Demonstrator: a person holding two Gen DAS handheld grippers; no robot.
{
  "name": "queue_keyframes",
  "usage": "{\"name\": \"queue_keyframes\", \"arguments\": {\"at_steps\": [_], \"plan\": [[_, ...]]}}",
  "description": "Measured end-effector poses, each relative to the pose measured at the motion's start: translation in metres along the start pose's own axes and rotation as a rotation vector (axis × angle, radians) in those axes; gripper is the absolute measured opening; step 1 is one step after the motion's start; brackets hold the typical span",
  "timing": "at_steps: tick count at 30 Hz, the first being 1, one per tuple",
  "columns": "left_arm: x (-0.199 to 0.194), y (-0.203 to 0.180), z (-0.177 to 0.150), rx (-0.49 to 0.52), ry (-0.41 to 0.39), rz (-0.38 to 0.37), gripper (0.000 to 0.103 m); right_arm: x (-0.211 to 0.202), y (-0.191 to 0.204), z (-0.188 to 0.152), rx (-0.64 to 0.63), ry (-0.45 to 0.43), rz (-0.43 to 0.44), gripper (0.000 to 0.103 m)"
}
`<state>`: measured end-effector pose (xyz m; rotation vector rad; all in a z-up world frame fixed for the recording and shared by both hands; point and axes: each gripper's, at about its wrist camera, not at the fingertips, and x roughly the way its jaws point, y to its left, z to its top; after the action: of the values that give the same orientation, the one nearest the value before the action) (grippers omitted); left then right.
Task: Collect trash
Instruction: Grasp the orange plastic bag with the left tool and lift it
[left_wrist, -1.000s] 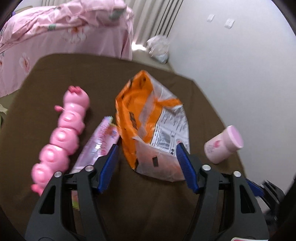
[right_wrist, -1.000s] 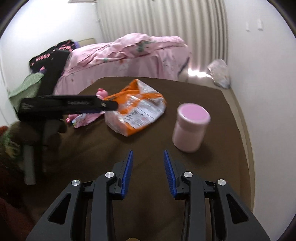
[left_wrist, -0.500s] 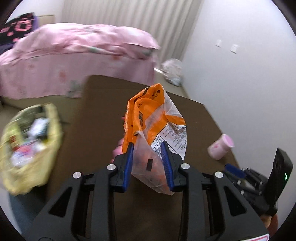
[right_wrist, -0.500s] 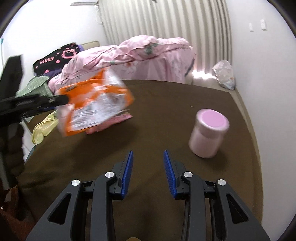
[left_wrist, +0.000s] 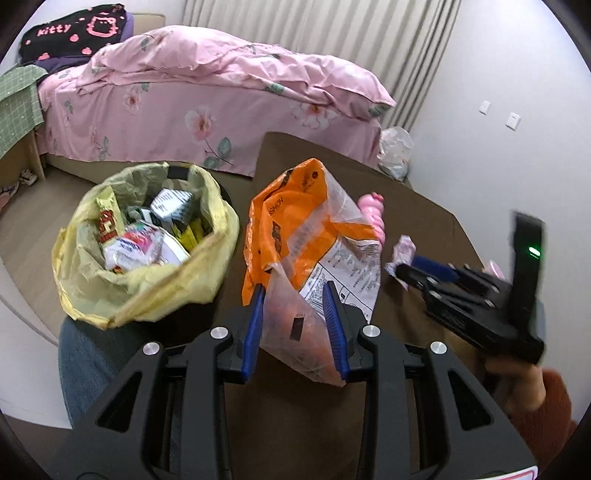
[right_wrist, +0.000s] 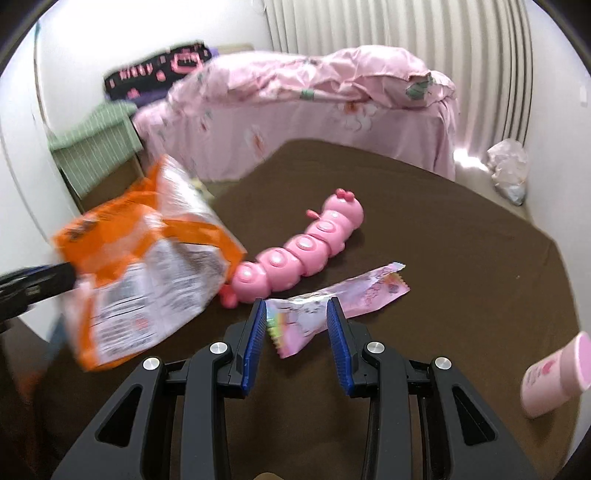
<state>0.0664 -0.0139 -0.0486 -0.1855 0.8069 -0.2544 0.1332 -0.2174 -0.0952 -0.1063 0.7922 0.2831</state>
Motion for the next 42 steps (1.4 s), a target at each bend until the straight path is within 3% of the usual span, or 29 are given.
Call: {"name": "queue_keyframes", "arguments": {"at_steps": [3, 5, 7, 9, 14, 19, 23, 26, 31, 34, 38, 42], "plan": [[-0.002, -0.009, -0.008, 0.026, 0.011, -0.036, 0.03, -0.007, -0.009, -0.013, -0.053, 0.013, -0.09, 0.032], [0.0, -0.013, -0.009, 0.032, 0.018, -0.052, 0.03, -0.017, -0.021, -0.026, -0.089, 0.012, -0.213, 0.032], [0.004, -0.016, -0.01, 0.026, 0.023, -0.069, 0.03, -0.027, -0.035, -0.035, -0.073, 0.007, -0.259, 0.032], [0.005, -0.018, -0.011, 0.023, 0.02, -0.066, 0.03, -0.036, -0.047, -0.039, -0.025, -0.003, -0.228, 0.032], [0.006, -0.016, -0.012, 0.045, 0.02, -0.007, 0.03, -0.041, -0.048, -0.031, 0.095, -0.036, -0.044, 0.032], [0.007, -0.013, -0.016, 0.05, 0.039, 0.0, 0.03, -0.014, -0.009, 0.001, -0.02, -0.045, -0.037, 0.032], [0.007, -0.012, -0.018, 0.049, 0.048, -0.01, 0.03, 0.004, 0.003, 0.011, -0.098, 0.004, -0.001, 0.032], [0.009, -0.012, -0.019, 0.047, 0.059, -0.017, 0.03, 0.003, 0.001, 0.005, -0.145, 0.027, -0.046, 0.032], [0.012, -0.015, -0.021, 0.046, 0.07, -0.051, 0.032, -0.015, -0.027, -0.02, -0.184, 0.041, -0.214, 0.032], [0.012, -0.016, -0.02, 0.042, 0.068, -0.069, 0.032, -0.029, -0.049, -0.029, -0.107, 0.024, -0.231, 0.032], [0.011, -0.014, -0.017, 0.023, 0.048, -0.062, 0.034, -0.039, -0.062, -0.027, 0.114, -0.036, -0.044, 0.032], [0.008, -0.009, -0.015, 0.013, 0.033, -0.046, 0.035, -0.015, -0.064, -0.016, 0.386, -0.045, 0.09, 0.033]]}}
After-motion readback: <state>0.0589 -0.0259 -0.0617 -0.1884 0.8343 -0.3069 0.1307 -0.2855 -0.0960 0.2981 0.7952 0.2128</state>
